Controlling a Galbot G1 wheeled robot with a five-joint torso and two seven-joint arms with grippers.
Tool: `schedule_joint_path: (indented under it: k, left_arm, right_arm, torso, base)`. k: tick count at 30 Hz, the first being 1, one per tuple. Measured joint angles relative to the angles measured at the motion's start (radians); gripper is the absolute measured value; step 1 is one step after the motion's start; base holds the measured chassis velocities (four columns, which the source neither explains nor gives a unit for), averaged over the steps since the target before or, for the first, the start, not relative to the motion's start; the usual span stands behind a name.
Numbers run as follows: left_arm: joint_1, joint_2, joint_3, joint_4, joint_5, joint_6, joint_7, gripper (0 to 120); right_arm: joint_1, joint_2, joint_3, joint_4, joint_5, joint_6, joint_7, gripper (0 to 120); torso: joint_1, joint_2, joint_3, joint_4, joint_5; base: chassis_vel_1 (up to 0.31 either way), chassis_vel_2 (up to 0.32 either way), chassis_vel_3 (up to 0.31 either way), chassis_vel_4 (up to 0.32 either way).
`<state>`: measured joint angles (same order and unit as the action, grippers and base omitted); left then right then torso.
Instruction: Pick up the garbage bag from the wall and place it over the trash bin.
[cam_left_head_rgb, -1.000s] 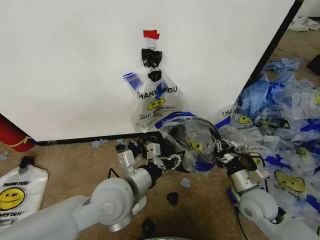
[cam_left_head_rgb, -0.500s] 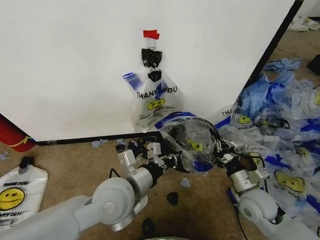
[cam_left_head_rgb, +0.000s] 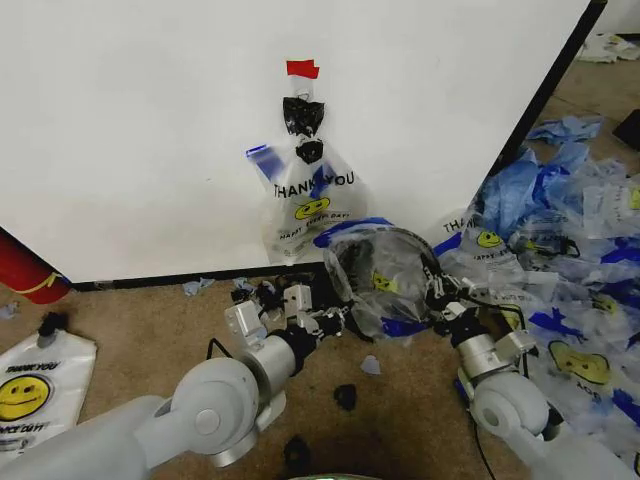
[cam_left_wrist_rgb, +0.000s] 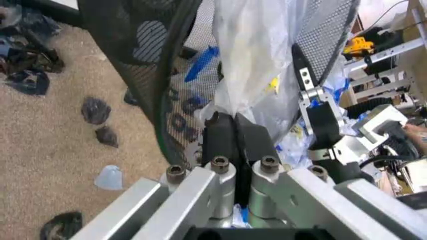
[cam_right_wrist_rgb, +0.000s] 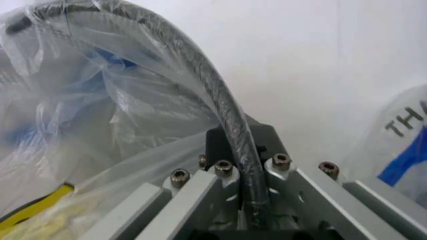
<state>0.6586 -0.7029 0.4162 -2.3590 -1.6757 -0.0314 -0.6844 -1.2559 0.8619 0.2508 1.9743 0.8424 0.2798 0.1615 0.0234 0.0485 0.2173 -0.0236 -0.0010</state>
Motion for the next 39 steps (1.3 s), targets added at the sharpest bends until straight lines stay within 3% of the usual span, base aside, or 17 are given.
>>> schedule_joint_path:
  k: [6,13,26,39]
  left_arm:
    - [0.015,0.012,-0.009,0.004,0.021,-0.005,0.005,0]
    - [0.017,0.001,-0.008,0.064,0.074,-0.028,0.016,0]
    - [0.027,0.007,0.0,0.087,0.128,0.015,0.027,0]
    - [0.024,-0.046,0.035,0.229,0.254,-0.04,0.057,0]
  right_arm:
    - [0.002,0.0,0.007,0.003,0.075,-0.015,0.014,0]
    - [0.004,-0.01,0.02,0.012,0.135,-0.028,0.032,0]
    - [0.031,-0.009,0.035,0.009,0.202,-0.039,0.049,0]
    - [0.003,-0.028,0.051,0.083,0.253,-0.055,0.079,0]
  torso:
    - [0.0,0.0,0.0,0.0,0.0]
    - [0.0,0.0,0.0,0.0,-0.0001]
    - [0.0,0.0,0.0,0.0,0.0002]
    - [0.0,0.0,0.0,0.0,0.0]
  base:
    - [0.0,0.0,0.0,0.0]
    - [0.0,0.0,0.0,0.0]
    - [0.0,0.0,0.0,0.0]
    - [0.0,0.0,0.0,0.0]
